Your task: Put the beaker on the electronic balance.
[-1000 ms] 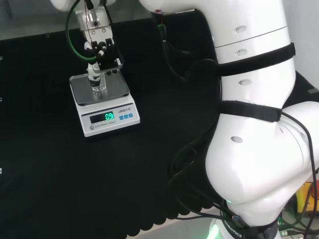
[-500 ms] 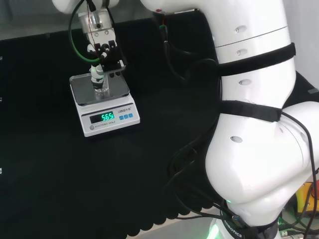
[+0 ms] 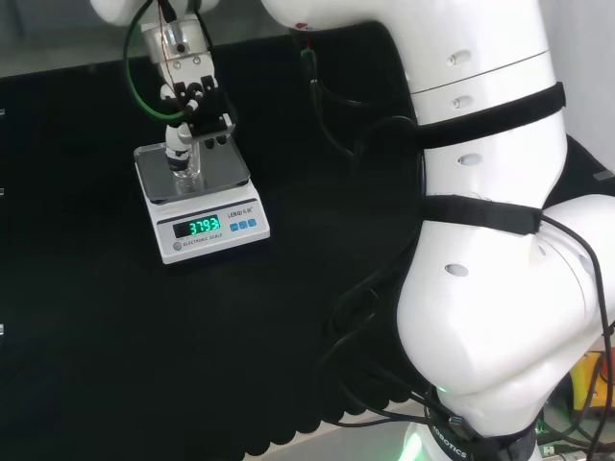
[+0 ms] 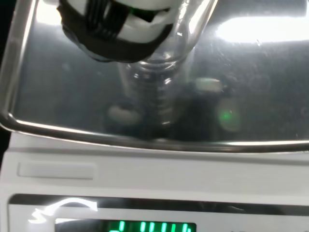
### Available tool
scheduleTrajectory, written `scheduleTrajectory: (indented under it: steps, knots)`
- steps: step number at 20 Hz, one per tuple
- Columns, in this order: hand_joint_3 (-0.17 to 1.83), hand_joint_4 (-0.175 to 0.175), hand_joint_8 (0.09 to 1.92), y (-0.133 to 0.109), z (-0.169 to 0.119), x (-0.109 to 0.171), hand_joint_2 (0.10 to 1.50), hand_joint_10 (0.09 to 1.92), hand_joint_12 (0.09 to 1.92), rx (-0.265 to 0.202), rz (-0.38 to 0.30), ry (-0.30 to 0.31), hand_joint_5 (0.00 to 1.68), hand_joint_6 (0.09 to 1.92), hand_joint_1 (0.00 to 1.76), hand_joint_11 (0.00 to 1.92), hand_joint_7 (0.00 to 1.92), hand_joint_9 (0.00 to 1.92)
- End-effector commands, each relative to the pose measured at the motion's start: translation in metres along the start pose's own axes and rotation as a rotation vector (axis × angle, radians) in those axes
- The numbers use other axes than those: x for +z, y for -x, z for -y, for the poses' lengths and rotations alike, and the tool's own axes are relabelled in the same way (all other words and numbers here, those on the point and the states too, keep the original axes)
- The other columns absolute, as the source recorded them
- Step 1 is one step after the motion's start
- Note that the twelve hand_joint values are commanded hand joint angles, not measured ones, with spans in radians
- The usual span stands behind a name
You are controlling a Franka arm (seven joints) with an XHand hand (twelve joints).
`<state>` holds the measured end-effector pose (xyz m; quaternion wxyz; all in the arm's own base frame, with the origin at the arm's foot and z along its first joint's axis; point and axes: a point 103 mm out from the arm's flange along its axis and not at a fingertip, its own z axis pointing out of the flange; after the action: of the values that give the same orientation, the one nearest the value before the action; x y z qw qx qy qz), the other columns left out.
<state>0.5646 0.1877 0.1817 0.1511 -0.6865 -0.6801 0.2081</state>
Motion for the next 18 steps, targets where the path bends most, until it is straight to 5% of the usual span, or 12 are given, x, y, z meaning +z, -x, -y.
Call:
scheduleTrajectory:
  steps: [1, 18]
  knots:
    - [-0.17, -0.14, 0.72, -0.0123, 0.0019, -0.0022, 0.96, 0.09, 0.53, -0.001, 0.039, -0.007, 0.87, 0.73, 1.06, 1.57, 1.04, 1.48]
    - [-0.17, -0.145, 0.75, -0.01, -0.0049, 0.0023, 1.01, 0.09, 0.56, 0.057, 0.221, 0.013, 0.85, 0.74, 1.16, 1.55, 1.02, 1.46]
